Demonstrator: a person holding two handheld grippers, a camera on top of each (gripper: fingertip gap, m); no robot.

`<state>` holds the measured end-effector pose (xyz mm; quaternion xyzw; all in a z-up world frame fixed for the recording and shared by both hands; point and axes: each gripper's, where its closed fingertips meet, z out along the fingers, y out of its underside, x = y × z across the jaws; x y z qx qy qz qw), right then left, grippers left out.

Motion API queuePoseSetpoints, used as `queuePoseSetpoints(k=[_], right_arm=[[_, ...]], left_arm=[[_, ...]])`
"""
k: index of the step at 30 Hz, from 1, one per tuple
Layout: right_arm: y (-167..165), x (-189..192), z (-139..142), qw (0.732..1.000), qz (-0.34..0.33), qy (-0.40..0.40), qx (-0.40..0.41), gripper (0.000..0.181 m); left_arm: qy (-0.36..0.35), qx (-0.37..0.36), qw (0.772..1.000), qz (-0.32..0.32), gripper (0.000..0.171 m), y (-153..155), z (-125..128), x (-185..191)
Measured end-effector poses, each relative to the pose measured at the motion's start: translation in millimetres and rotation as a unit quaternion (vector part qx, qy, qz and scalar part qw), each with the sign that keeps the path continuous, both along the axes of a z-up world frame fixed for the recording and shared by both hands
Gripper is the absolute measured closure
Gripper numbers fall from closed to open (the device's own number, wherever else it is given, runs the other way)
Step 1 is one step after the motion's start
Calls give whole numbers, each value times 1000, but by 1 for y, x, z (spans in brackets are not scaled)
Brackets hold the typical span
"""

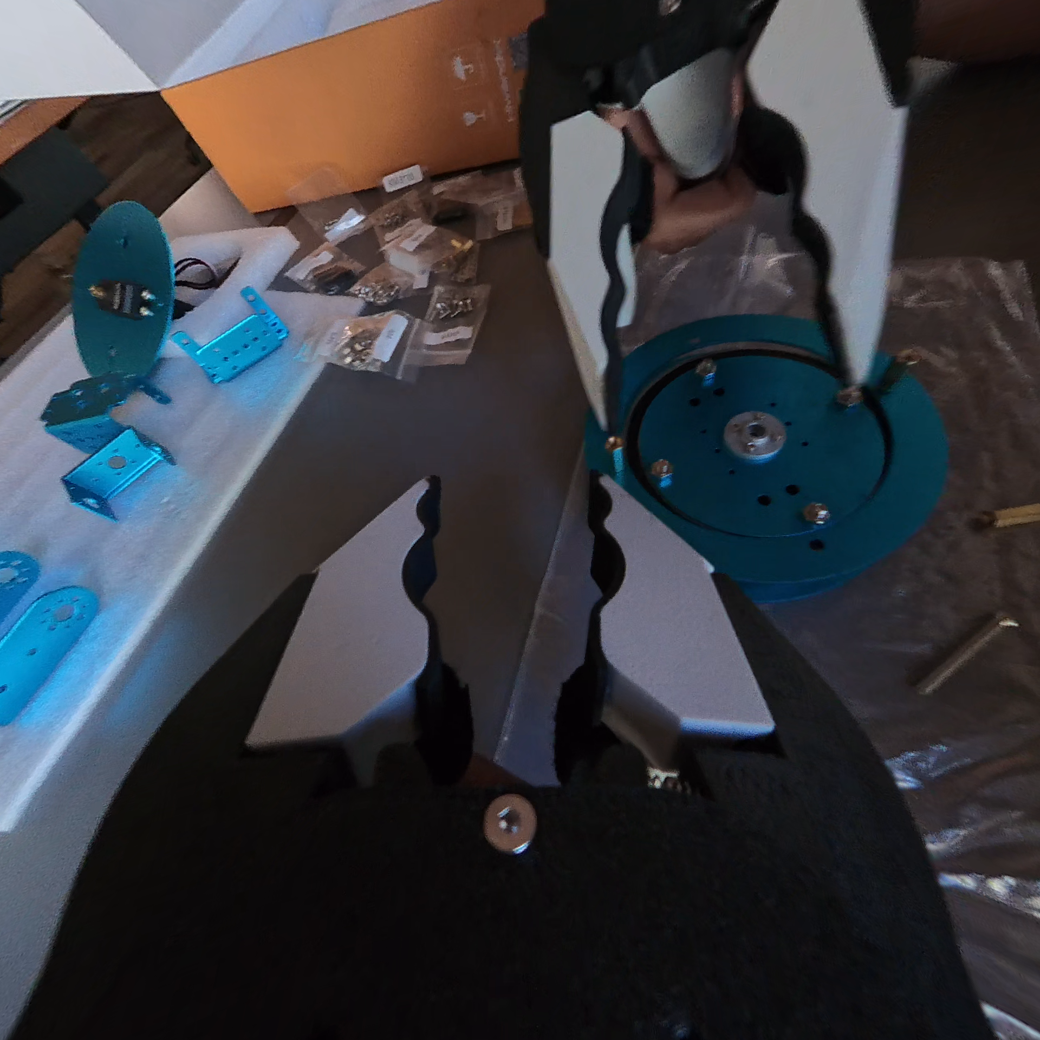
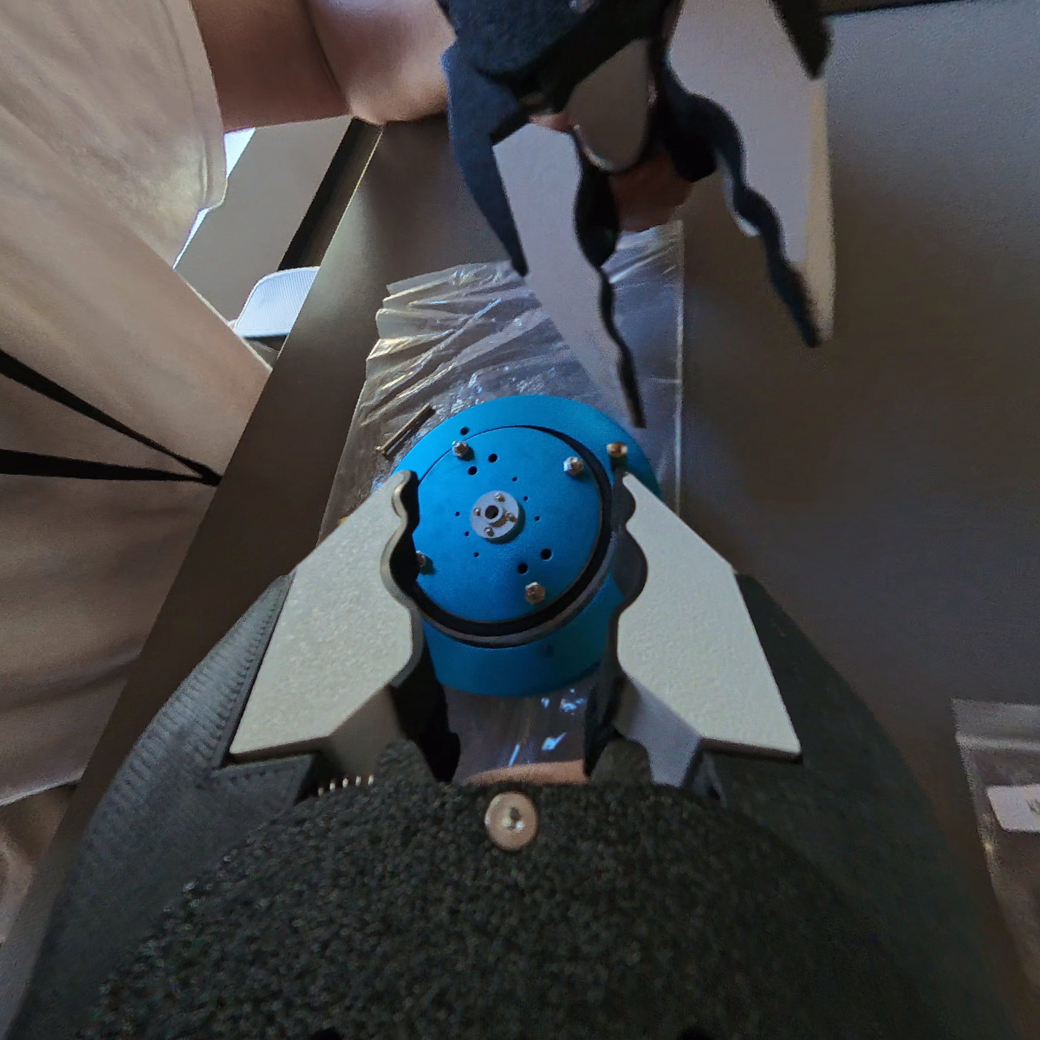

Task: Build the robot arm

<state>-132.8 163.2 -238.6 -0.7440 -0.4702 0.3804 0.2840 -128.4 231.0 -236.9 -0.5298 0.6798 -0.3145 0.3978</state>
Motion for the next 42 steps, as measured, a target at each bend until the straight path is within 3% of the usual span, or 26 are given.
queuePoseSetpoints(k=[6, 10, 13, 21, 26, 32, 37, 42], right_arm=[[5, -12, -2, 1000, 4, 0, 5, 109], [1, -8, -2, 1000, 1, -7, 4, 103], [-3, 2, 2, 1000, -3, 5, -3, 113], [9, -3, -6, 1000, -7, -17, 21, 122], [-3, -6, 0, 1000, 7, 16, -13, 127], [-11, 29, 10, 999, -48, -1, 14, 129], [-40, 61, -9, 995, -97, -33, -18, 133], [-60, 61, -19, 988, -118, -15, -97, 133]], left_arm=[[-12, -6, 1000, -24, 118, -19, 5, 9], [-8, -3, 1000, -18, 114, -12, 2, 9], [-9, 7, 1000, 8, 121, 3, 3, 2], [0, -7, 1000, -31, 121, -20, 4, -1], [14, 1, 1000, -19, 121, -15, -6, -3], [-1, 6, 1000, 4, 121, -2, 11, -17], [6, 0, 996, -88, 122, -60, 21, -42], [29, 95, 988, -120, 125, -96, 3, -41]])
